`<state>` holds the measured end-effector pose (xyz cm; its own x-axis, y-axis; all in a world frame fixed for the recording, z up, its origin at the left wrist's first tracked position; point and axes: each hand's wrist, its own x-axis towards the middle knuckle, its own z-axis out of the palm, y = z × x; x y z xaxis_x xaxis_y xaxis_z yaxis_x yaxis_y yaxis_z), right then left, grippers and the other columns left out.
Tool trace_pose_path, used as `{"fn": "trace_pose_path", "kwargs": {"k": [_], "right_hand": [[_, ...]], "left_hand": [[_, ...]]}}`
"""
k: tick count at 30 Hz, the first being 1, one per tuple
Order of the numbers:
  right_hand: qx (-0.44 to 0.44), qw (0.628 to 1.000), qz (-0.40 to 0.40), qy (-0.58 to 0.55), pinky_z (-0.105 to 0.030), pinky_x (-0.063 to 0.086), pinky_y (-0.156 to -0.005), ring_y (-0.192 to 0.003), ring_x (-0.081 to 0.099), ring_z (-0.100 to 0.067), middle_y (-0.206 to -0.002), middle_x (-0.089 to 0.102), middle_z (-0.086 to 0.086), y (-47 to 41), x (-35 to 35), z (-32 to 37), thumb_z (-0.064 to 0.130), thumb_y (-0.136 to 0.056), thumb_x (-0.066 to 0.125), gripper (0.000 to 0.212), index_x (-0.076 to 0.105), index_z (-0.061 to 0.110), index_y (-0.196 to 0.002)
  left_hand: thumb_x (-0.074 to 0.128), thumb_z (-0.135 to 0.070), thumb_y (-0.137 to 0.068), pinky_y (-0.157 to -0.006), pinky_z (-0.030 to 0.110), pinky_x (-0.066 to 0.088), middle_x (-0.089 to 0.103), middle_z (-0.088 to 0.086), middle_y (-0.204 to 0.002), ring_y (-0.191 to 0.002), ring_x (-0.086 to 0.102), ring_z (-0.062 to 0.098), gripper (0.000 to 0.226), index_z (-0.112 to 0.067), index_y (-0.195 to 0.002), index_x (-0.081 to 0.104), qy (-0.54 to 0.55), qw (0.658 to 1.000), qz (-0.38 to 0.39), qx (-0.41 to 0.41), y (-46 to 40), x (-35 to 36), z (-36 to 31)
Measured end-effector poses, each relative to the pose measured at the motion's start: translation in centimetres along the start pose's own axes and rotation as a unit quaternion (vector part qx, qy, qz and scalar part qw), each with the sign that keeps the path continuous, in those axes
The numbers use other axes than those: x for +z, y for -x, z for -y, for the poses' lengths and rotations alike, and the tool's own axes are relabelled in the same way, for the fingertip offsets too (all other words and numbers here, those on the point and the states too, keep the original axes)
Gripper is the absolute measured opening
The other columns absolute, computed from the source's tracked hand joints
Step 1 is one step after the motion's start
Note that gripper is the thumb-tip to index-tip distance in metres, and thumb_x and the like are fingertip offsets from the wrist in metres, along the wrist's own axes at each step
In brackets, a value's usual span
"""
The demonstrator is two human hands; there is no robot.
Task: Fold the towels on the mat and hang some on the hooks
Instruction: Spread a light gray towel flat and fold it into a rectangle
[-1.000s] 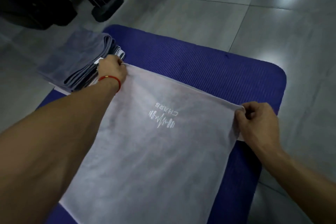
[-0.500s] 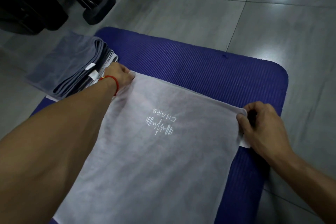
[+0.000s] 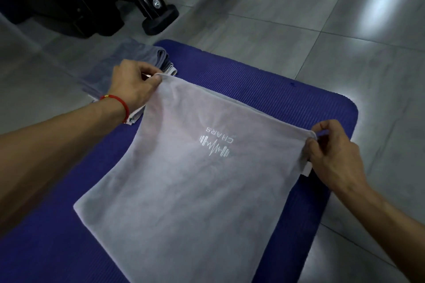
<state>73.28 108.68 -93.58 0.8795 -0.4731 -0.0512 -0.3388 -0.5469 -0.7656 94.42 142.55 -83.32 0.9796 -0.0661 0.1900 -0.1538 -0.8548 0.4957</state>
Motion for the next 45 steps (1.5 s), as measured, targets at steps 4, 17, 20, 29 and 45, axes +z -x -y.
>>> {"fn": "trace_pose_path", "kwargs": {"k": [4,17,20,29,45], "right_hand": [[-0.060,0.997,-0.002,-0.037,-0.038,0.057,-0.067,-0.076,0.065,-0.015,-0.089,0.062,0.007,1.7,-1.8,3.5,0.022,-0.105,0.051,0.008,0.052,0.018,-0.111],[-0.290,0.940,0.093,-0.154,-0.013,0.051,-0.058,-0.071,0.063,-0.004,-0.090,0.074,0.007,5.8,-3.7,30.3,0.002,-0.096,0.061,0.031,0.076,0.026,-0.106],[-0.300,0.914,0.186,-0.200,-0.016,0.050,-0.047,-0.078,0.061,-0.018,-0.099,0.073,-0.010,7.6,-2.9,35.7,-0.003,-0.096,0.061,0.026,0.074,0.012,-0.112],[-0.387,0.847,0.327,-0.162,-0.016,0.057,-0.057,-0.057,0.067,-0.008,-0.090,0.067,-0.013,11.4,2.4,44.8,-0.001,-0.099,0.059,0.015,0.069,0.008,-0.104],[-0.331,0.846,0.289,-0.304,-0.037,0.059,-0.094,-0.102,0.062,-0.015,-0.099,0.057,0.002,11.6,14.1,50.7,0.011,-0.109,0.042,0.020,0.056,0.022,-0.100]], "left_hand": [[0.070,-0.015,-0.092,-0.077,0.024,0.056,0.075,0.002,-0.094,-0.088,0.069,0.014,0.013,-0.015,-0.102,0.079,-0.017,0.999,-0.041,-0.005,3.7,-7.5,2.3],[0.070,-0.012,-0.092,-0.080,0.025,0.052,0.071,-0.003,-0.092,-0.088,0.067,0.007,0.015,-0.018,-0.104,0.076,-0.008,0.969,-0.219,-0.113,24.3,-34.9,9.2],[0.072,-0.010,-0.090,-0.076,0.021,0.052,0.072,-0.005,-0.092,-0.088,0.068,0.007,0.015,-0.020,-0.100,0.076,0.006,0.953,-0.269,-0.139,29.1,-38.3,11.3],[0.065,-0.004,-0.092,-0.073,0.030,0.058,0.073,0.000,-0.080,-0.072,0.070,0.016,0.018,-0.018,-0.098,0.075,-0.033,0.904,-0.364,-0.223,40.1,-42.2,16.7],[0.043,0.008,-0.098,-0.059,0.021,0.056,0.059,0.003,-0.090,-0.082,0.059,0.013,0.031,-0.020,-0.090,0.054,0.332,0.763,-0.497,-0.245,34.3,-40.1,18.6]]}}
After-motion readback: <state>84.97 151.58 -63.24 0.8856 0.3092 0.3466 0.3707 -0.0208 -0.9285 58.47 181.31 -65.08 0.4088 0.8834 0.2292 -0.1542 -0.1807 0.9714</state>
